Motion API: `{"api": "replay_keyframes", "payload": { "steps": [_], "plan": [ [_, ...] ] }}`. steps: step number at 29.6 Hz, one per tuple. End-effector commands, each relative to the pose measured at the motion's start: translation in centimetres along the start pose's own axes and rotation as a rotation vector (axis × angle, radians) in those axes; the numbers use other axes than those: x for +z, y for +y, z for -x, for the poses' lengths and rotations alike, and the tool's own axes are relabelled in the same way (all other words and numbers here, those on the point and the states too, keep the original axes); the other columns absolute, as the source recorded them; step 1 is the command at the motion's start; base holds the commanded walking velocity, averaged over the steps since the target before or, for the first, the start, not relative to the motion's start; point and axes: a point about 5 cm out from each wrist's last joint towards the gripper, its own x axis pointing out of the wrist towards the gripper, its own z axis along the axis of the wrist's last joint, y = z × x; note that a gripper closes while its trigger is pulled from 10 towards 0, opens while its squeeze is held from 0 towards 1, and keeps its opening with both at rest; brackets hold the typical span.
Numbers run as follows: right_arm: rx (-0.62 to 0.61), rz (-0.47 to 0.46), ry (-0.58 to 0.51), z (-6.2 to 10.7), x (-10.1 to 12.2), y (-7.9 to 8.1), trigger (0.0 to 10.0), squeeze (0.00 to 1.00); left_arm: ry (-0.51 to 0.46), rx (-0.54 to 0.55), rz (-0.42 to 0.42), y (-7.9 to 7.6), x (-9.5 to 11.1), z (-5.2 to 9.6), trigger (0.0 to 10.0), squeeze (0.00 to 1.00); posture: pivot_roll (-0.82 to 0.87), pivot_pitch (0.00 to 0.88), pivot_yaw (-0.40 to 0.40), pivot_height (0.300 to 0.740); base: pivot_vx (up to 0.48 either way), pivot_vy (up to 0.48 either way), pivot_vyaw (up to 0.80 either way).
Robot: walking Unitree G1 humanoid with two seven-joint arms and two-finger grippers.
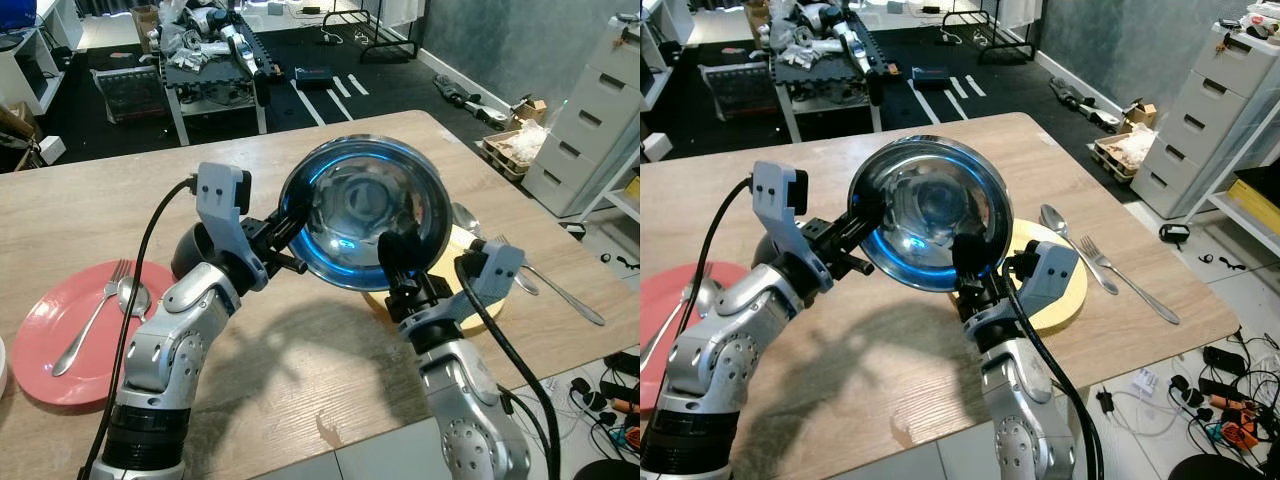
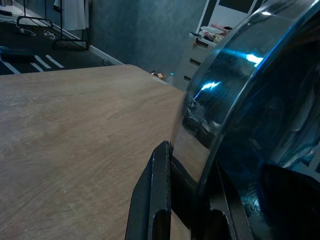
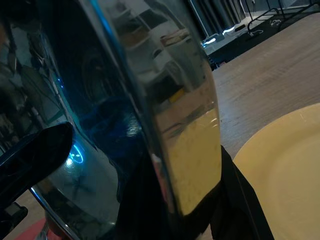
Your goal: Setting the table
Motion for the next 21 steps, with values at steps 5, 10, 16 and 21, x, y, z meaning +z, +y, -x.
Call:
{"api": "replay_keyframes", "payload": {
  "steps": [5, 10, 16, 21],
  "plan": [
    [-0.021, -0.012, -0.041, 0.0, 0.3, 0.1, 0.0, 0.0, 0.052, -0.068, 0.006, -1.6, -1.0, -0.4, 10.0, 0.0, 0.03, 0.137, 0.099, 0.74, 0.0, 0.0, 0.0],
    [-0.011, -0.007, -0.041, 0.1, 0.4, 0.1, 0.0, 0.0, 0.051, -0.063, -0.018, -1.6, -1.0, -0.5, 10.0, 0.23, 0.03, 0.137, 0.099, 0.74, 0.0, 0.0, 0.0],
    [0.007, -0.007, -0.052, 0.1, 0.7, 0.3, 0.0, 0.0, 0.043, -0.062, 0.006, -1.4, -0.7, -0.4, 10.0, 0.0, 0.03, 0.143, 0.106, 0.74, 0.0, 0.0, 0.0],
    [0.035, -0.003, -0.042, 0.3, 1.2, 0.2, 10.0, 0.0, 0.005, -0.055, 0.052, -0.8, 0.3, -0.2, 10.0, 0.0, 0.03, 0.143, 0.106, 0.74, 0.0, 0.0, 0.0]
  ]
}}
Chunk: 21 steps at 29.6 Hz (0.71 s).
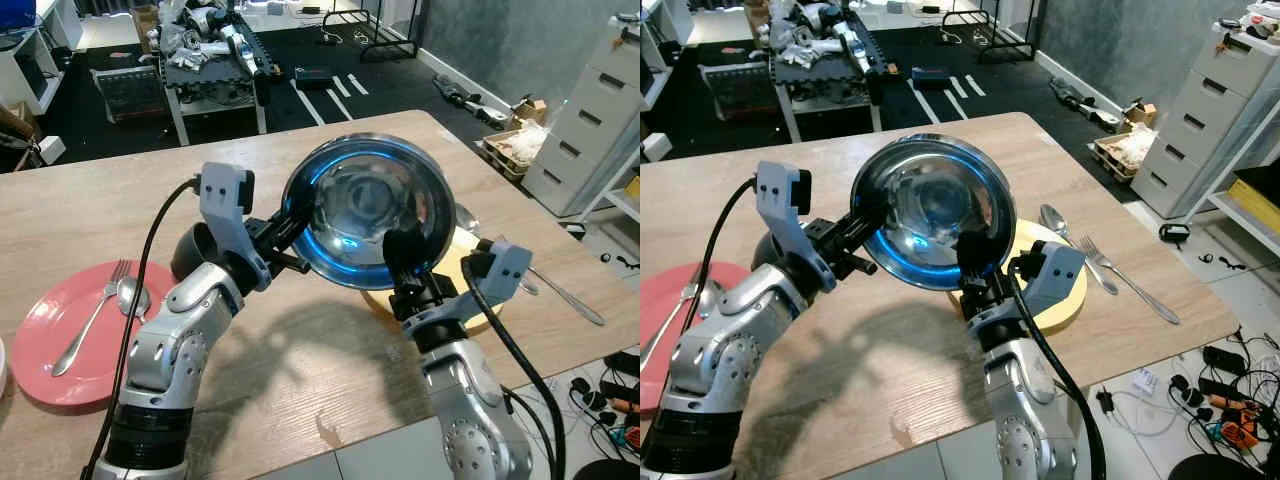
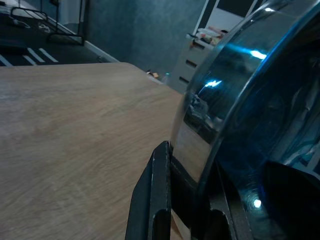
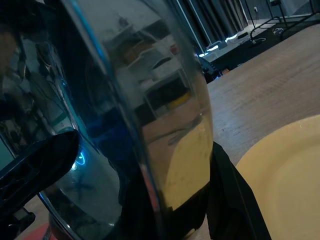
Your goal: Setting the table
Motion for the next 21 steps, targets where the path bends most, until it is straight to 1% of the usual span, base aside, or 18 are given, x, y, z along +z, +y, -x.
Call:
{"api": "replay_keyframes", "payload": {
  "steps": [1, 3, 4, 5, 9, 10, 11, 13, 14, 15, 16, 17, 21],
  "plan": [
    [0.004, 0.0, -0.012, 0.2, 0.5, 0.0, 10.0, 0.0, 0.001, -0.037, -0.017, -0.6, 0.4, -0.2, 10.0, 0.0, 0.03, 0.145, 0.108, 0.74, 0.0, 0.0, 0.0],
    [-0.003, 0.014, -0.01, 0.3, 0.8, -0.3, 10.0, 0.0, -0.009, -0.005, -0.082, 0.0, 0.8, -0.2, 10.0, 0.0, 0.03, 0.145, 0.107, 0.74, 0.0, 0.0, 0.0],
    [-0.007, 0.021, -0.009, 0.4, 0.9, -0.4, 10.0, 0.0, -0.008, -0.001, -0.126, 0.2, 0.9, -0.2, 10.0, 0.0, 0.03, 0.145, 0.107, 0.74, 0.0, 0.0, 0.0],
    [-0.01, 0.024, -0.009, 0.5, 0.9, -0.5, 10.0, 0.0, -0.007, -0.001, -0.152, 0.3, 1.0, -0.2, 10.0, 0.0, 0.03, 0.145, 0.107, 0.74, 0.0, 0.0, 0.0],
    [-0.017, 0.033, -0.006, 0.5, 0.9, -0.6, 10.0, 0.0, 0.003, -0.019, -0.175, -0.1, 0.7, -0.3, 10.0, 0.0, 0.03, 0.145, 0.106, 0.74, 0.0, 0.0, 0.0],
    [-0.016, 0.036, -0.005, 0.5, 0.9, -0.5, 10.0, 0.0, 0.011, -0.015, -0.227, -0.3, 0.5, -0.4, 10.0, 0.0, 0.03, 0.145, 0.106, 0.74, 0.0, 0.0, 0.0],
    [-0.016, 0.036, -0.005, 0.5, 0.9, -0.5, 10.0, 0.0, 0.011, -0.015, -0.227, -0.3, 0.5, -0.4, 10.0, 0.0, 0.03, 0.145, 0.106, 0.74, 0.0, 0.0, 0.0],
    [-0.012, 0.042, -0.003, 0.4, 0.8, -0.2, 10.0, 0.0, 0.018, -0.017, -0.253, -0.6, 0.2, -0.5, 10.0, 0.0, 0.03, 0.145, 0.108, 0.74, 0.0, 0.0, 0.0],
    [-0.011, 0.043, -0.001, 0.4, 0.7, -0.1, 10.0, 0.18, 0.02, -0.022, -0.249, -0.8, 0.1, -0.6, 10.0, 0.0, 0.03, 0.145, 0.108, 0.74, 0.0, 0.0, 0.0],
    [-0.011, 0.043, 0.0, 0.4, 0.7, -0.1, 10.0, 0.93, 0.021, -0.023, -0.24, -0.9, 0.0, -0.6, 10.0, 0.0, 0.03, 0.145, 0.108, 0.74, 0.0, 0.0, 0.0],
    [-0.011, 0.043, 0.0, 0.4, 0.7, -0.1, 10.0, 0.93, 0.021, -0.023, -0.24, -0.9, 0.0, -0.6, 10.0, 0.0, 0.03, 0.145, 0.108, 0.74, 0.0, 0.0, 0.0],
    [-0.01, 0.039, 0.001, 0.4, 0.6, 0.0, 10.0, 1.0, 0.02, -0.027, -0.234, -1.1, 0.0, -0.7, 10.0, 0.0, 0.03, 0.145, 0.108, 0.74, 0.0, 0.0, 0.0],
    [-0.011, 0.037, 0.002, 0.3, 0.6, 0.0, 10.0, 1.0, 0.015, -0.05, -0.206, -1.6, 0.0, -0.8, 10.0, 0.0, 0.03, 0.145, 0.108, 0.74, 0.0, 0.0, 0.0]
  ]
}}
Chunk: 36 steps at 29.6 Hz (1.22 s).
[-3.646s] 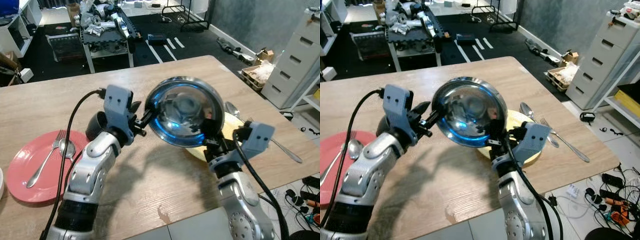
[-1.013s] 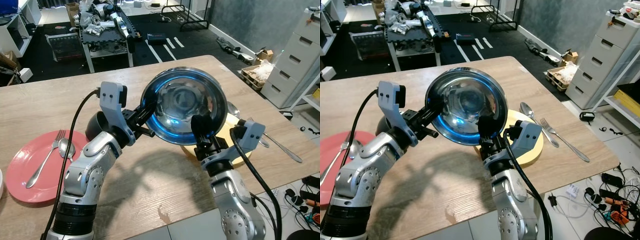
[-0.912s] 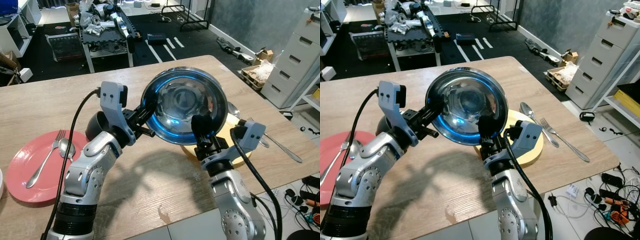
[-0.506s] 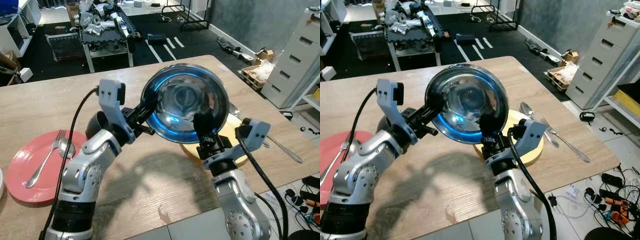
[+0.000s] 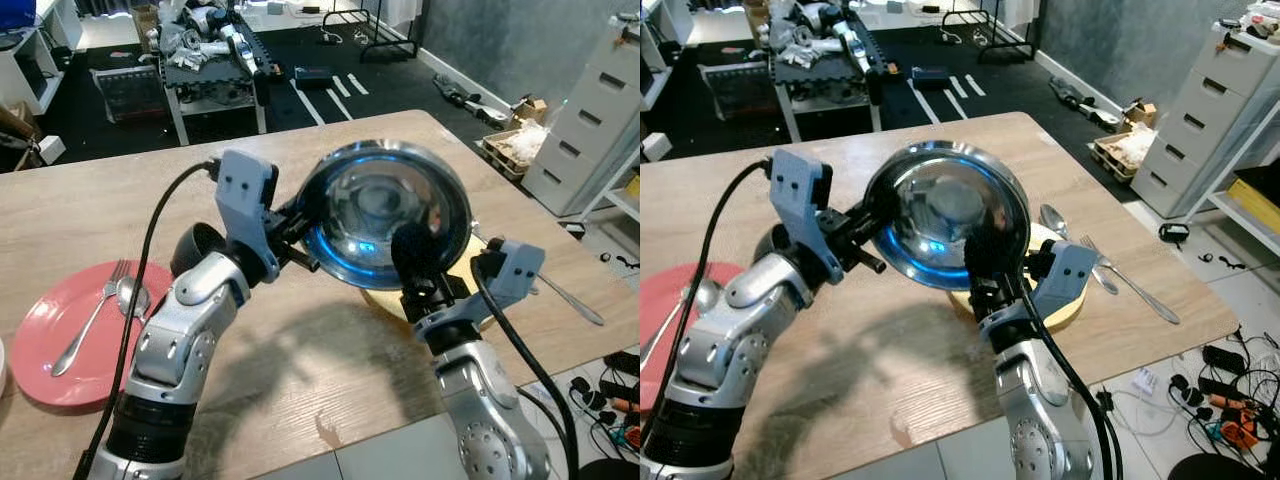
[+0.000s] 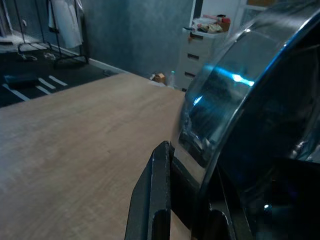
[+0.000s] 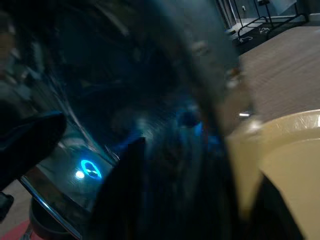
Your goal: Setting the table
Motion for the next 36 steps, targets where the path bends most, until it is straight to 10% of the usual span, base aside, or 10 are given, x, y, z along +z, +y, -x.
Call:
{"api": "replay_keyframes", "payload": {
  "steps": [1, 3, 4, 5, 6, 14, 15, 36],
  "plan": [
    [0.019, -0.001, -0.018, 0.0, 0.3, 0.5, 10.0, 1.0, 0.008, -0.036, 0.044, -0.7, -0.4, 0.0, 10.0, 0.0, 0.03, 0.145, 0.108, 0.74, 0.0, 0.0, 0.0],
    [0.014, 0.006, -0.017, 0.0, 0.3, 0.5, 10.0, 1.0, 0.005, -0.048, 0.075, -0.9, -0.4, 0.0, 10.0, 0.0, 0.03, 0.145, 0.109, 0.74, 0.0, 0.0, 0.0],
    [0.011, 0.011, -0.016, 0.0, 0.3, 0.5, 10.0, 0.47, 0.003, -0.054, 0.108, -1.0, -0.3, 0.1, 10.0, 0.0, 0.03, 0.145, 0.108, 0.74, 0.0, 0.0, 0.0],
    [0.011, 0.011, -0.016, 0.0, 0.3, 0.5, 10.0, 0.47, 0.003, -0.054, 0.108, -1.0, -0.3, 0.1, 10.0, 0.0, 0.03, 0.145, 0.108, 0.74, 0.0, 0.0, 0.0],
    [0.008, 0.015, -0.015, 0.0, 0.3, 0.4, 10.0, 0.0, 0.0, -0.059, 0.131, -1.0, -0.3, 0.1, 10.0, 0.0, 0.03, 0.145, 0.108, 0.74, 0.0, 0.0, 0.0],
    [0.003, 0.015, -0.01, 0.1, 0.1, 0.3, 10.0, 0.0, -0.013, -0.049, 0.183, -0.2, 0.1, 0.2, 10.0, 0.0, 0.03, 0.144, 0.109, 0.74, 0.0, 0.0, 0.0],
    [-0.005, 0.016, -0.01, 0.1, 0.1, 0.2, 0.0, 0.0, -0.016, -0.05, 0.195, 0.0, 0.3, 0.3, 10.0, 0.0, 0.03, 0.144, 0.109, 0.74, 0.0, 0.0, 0.0],
    [0.007, 0.007, -0.044, 0.2, 0.4, 0.2, 0.0, 0.0, -0.004, -0.067, 0.175, 0.0, 0.3, 0.7, 10.0, 0.0, 0.03, 0.129, 0.103, 0.74, 0.0, 0.0, 0.0]
  ]
}}
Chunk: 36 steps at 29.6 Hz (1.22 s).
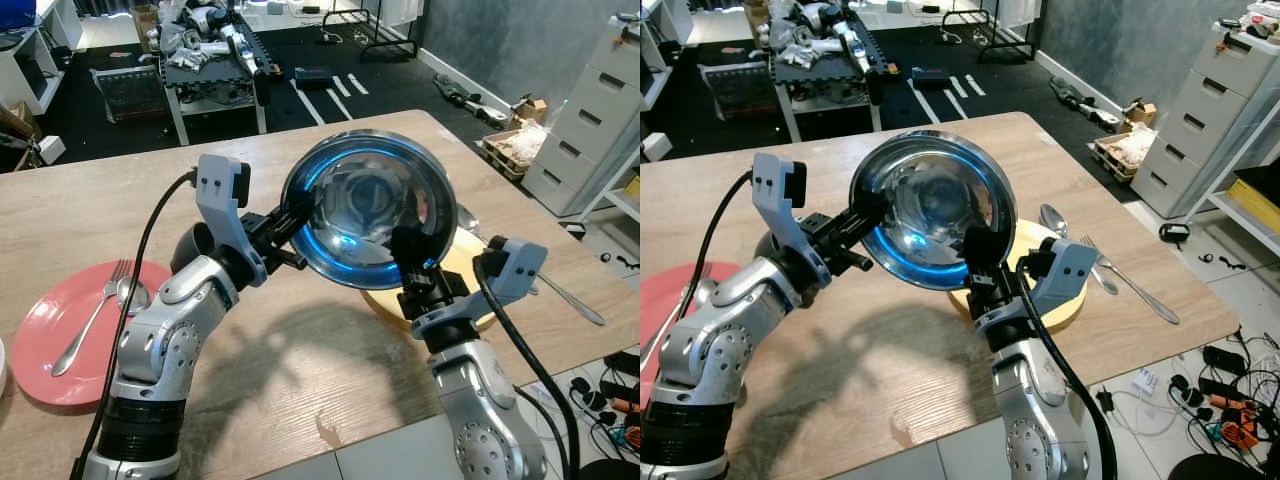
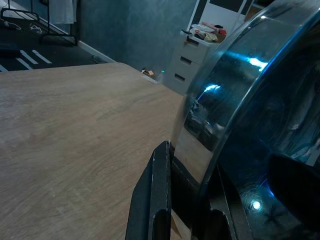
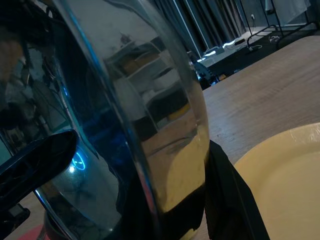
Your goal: Setting the table
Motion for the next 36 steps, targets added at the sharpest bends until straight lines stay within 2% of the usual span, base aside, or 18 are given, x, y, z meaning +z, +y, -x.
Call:
{"api": "replay_keyframes", "payload": {
  "steps": [1, 5, 6, 9, 10, 11, 14, 15, 16, 23, 25, 28, 30, 36],
  "plan": [
    [-0.004, 0.01, -0.008, 0.2, 0.0, 0.0, 0.0, 0.0, -0.002, -0.066, -0.026, -1.5, -0.1, -0.2, 10.0, 0.0, 0.03, 0.128, 0.103, 0.74, 0.0, 0.0, 0.0],
    [0.0, 0.01, -0.01, 0.2, 0.0, 0.1, 0.0, 0.0, 0.003, -0.062, -0.038, -1.6, -0.4, -0.4, 10.0, 0.01, 0.03, 0.128, 0.103, 0.74, 0.0, 0.0, 0.0],
    [0.01, 0.007, -0.009, 0.2, 0.0, 0.2, 0.0, 0.0, 0.001, -0.062, -0.028, -1.7, -0.5, -0.5, 10.0, 1.0, 0.03, 0.128, 0.103, 0.74, 0.0, 0.0, 0.0],
    [0.017, 0.009, 0.003, 0.1, -0.1, 0.3, 0.0, 0.0, -0.005, -0.102, -0.025, -2.0, -0.4, -0.6, 10.0, 1.0, 0.03, 0.128, 0.103, 0.74, 0.0, 0.0, 0.0],
    [0.019, 0.01, 0.006, 0.1, -0.1, 0.4, 1.5, 0.0, -0.007, -0.096, -0.031, -2.0, -0.3, -0.7, 10.0, 1.0, 0.03, 0.134, 0.105, 0.74, 0.0, 0.0, 0.0],
    [0.019, 0.013, 0.008, 0.1, -0.1, 0.4, 10.0, 0.0, 0.003, -0.084, -0.041, -1.9, -0.3, -0.7, 10.0, 1.0, 0.03, 0.134, 0.105, 0.74, 0.0, 0.0, 0.0],
    [0.013, 0.019, 0.007, 0.1, -0.1, 0.3, 10.0, 0.0, 0.017, -0.068, -0.047, -1.8, -0.3, -0.8, 10.0, 1.0, 0.03, 0.134, 0.105, 0.74, 0.0, 0.0, 0.0],
    [0.004, 0.025, 0.007, 0.0, -0.1, 0.2, 10.0, 0.0, 0.025, -0.068, -0.047, -1.7, -0.3, -0.7, 10.0, 0.92, 0.03, 0.136, 0.108, 0.74, 0.0, 0.0, 0.0],
    [-0.003, 0.031, 0.006, 0.0, -0.1, 0.1, 10.0, 0.0, 0.024, -0.072, -0.045, -1.7, -0.2, -0.6, 10.0, 0.0, 0.03, 0.136, 0.108, 0.74, 0.0, 0.0, 0.0],
    [-0.073, 0.08, 0.016, 0.2, -0.3, -1.0, 10.0, 0.0, 0.009, -0.075, -0.053, -1.2, 0.5, 0.5, 10.0, 0.0, 0.03, 0.141, 0.11, 0.74, 0.0, 0.0, 0.0],
    [-0.174, 0.129, 0.022, 0.4, -0.4, -2.6, 10.0, 0.0, 0.026, -0.055, -0.066, -0.6, 0.5, 1.4, 10.0, 0.0, 0.03, 0.142, 0.11, 0.74, 0.0, 0.0, 0.0],
    [-0.22, 0.148, 0.024, 0.5, -0.3, -3.4, 10.0, 0.0, 0.036, -0.043, -0.07, -0.2, 0.4, 1.9, 10.0, 0.0, 0.03, 0.142, 0.11, 0.74, 0.0, 0.0, 0.0],
    [-0.3, 0.177, 0.032, 0.7, -0.2, -4.8, 10.0, 0.0, 0.069, -0.036, -0.085, 0.2, -0.1, 2.8, 10.0, 0.0, 0.03, 0.142, 0.11, 0.74, 0.0, 0.0, 0.0],
    [-0.402, 0.13, 0.009, 1.2, 0.4, -6.4, 10.0, 0.0, 0.155, -0.014, -0.101, 0.8, -1.4, 4.3, 10.0, 0.0, 0.04, 0.144, 0.108, 0.74, 0.0, 0.0, 0.0]
  ]
}}
